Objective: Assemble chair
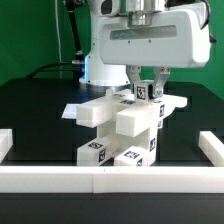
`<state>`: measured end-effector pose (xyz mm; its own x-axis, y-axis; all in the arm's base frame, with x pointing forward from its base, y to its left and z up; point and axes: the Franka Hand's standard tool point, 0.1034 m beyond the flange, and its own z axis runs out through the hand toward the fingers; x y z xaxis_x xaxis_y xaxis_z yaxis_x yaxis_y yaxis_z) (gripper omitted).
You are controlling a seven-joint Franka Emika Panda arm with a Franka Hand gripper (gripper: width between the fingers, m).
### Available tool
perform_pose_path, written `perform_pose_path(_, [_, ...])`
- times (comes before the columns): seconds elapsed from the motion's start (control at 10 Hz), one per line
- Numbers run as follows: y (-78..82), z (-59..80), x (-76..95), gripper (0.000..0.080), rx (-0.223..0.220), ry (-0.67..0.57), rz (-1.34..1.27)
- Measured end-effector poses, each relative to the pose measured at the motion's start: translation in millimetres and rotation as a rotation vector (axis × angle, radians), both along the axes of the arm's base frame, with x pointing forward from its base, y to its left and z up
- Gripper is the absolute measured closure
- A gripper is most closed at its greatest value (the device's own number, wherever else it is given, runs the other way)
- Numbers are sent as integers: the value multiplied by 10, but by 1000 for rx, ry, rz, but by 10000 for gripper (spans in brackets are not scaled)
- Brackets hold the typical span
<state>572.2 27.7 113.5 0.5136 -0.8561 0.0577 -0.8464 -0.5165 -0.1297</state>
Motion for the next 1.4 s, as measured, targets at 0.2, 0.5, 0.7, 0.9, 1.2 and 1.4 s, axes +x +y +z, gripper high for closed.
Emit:
perform_pose_path(0.2, [5, -2, -4, 528, 24, 8, -152])
perform_pose_path(0.5, [31, -5, -3, 528, 55, 9, -328])
perform_pose_path(0.7, [34, -6, -4, 469, 55, 10, -327])
perform_pose_path(0.9, [52, -6, -5, 271, 44, 10, -258])
perform_pose_path(1.2, [111, 16, 19, 161, -1, 1, 19])
perform_pose_path(1.4, [124, 20, 29, 150, -33, -10, 239])
